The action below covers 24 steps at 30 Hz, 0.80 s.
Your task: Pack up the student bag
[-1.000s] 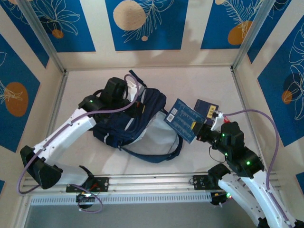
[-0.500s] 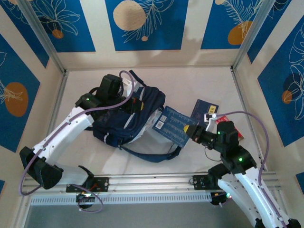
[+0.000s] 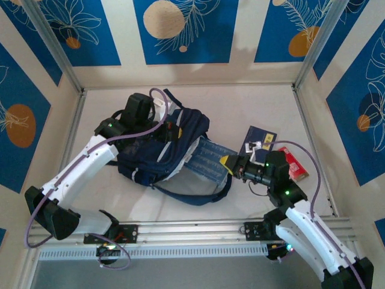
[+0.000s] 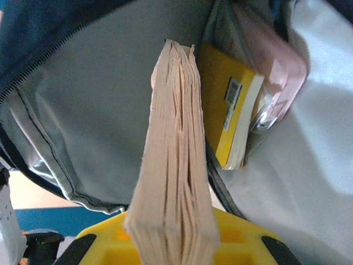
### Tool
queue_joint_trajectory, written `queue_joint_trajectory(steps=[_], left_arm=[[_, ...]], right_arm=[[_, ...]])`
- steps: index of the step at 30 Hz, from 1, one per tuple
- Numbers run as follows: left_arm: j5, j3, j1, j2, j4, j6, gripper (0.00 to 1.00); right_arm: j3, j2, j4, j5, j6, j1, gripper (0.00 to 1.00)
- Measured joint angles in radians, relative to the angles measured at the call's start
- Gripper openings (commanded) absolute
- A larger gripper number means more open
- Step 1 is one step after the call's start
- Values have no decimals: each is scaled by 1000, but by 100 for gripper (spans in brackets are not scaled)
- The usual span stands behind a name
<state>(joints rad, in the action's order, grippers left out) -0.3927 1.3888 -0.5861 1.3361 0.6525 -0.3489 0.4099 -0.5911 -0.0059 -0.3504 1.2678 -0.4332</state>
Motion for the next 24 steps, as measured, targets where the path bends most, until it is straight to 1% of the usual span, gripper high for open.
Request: queue_joint_trajectory(steps=[4,8,13,17,24], left_arm=[[-6,0,8,0,-18,-18,0],[-19,-2,19,0,-34,-36,0],[-37,-3,31,-1,-40,-46,0],[-47,-3,41,-7,-42,-46,0],[-54,-3,61,-25,-42,-54,0]], right_arm=[[19,-114,66,38,-1,-94,0],[60,-236,117,87,-10,-161,0],[120,-363,179,213,-35,-250,0],[165,-491,228,280,-48,-288,0],[305,-801,327,346,-56,-344,0]])
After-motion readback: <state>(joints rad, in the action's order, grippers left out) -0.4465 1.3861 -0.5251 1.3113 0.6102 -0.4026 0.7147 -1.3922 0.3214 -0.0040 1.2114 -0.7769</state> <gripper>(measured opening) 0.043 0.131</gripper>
